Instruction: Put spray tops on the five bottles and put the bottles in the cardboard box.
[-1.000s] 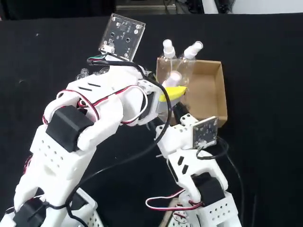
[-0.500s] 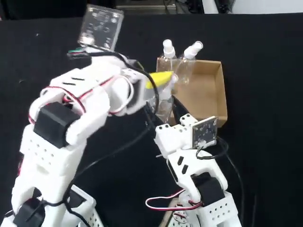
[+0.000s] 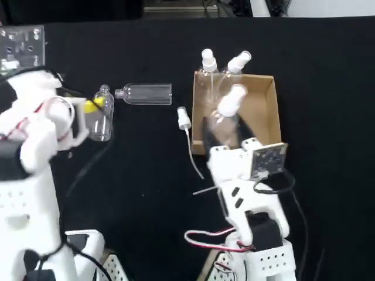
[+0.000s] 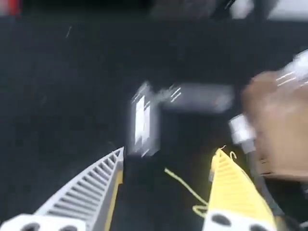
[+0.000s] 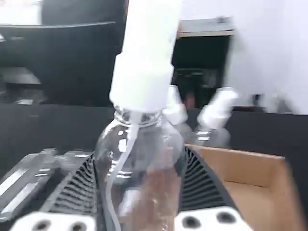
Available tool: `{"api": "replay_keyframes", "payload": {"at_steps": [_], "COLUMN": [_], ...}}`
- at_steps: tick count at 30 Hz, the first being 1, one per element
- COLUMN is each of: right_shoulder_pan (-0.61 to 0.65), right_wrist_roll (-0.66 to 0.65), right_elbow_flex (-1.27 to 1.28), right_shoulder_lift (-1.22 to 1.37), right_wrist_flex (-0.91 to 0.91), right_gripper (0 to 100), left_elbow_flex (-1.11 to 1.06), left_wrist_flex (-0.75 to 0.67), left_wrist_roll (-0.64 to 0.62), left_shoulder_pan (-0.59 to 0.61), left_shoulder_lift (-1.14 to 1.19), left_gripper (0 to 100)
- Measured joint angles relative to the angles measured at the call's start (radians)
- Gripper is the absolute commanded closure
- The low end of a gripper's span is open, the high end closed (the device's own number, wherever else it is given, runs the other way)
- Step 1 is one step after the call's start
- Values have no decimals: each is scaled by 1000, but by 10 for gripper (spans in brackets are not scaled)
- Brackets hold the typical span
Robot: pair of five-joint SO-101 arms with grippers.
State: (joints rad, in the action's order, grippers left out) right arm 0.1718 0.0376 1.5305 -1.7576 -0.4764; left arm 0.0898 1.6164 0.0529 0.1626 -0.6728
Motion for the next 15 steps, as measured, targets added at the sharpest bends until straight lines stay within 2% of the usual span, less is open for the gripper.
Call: {"api": "replay_keyframes", "payload": {"at_steps": [3,7,15], "right_shoulder_pan": [-101,-166,-245], "right_wrist_roll": [-34,-46,-49], "right_elbow_flex": [-52,-63,-63], "right_shoulder_lift": [-2,31,377], "right_wrist_flex": [0,37,351], "right_gripper": [987,987,984], "left_elbow_flex": [-229,-552,-991], "left_wrist_flex": [-109,-324,-741], "left_wrist_roll": [20,-21,-110], "left_shoulder_pan": [94,115,112], "left_shoulder_lift": [0,0,2], "left_gripper": [722,722,722]}}
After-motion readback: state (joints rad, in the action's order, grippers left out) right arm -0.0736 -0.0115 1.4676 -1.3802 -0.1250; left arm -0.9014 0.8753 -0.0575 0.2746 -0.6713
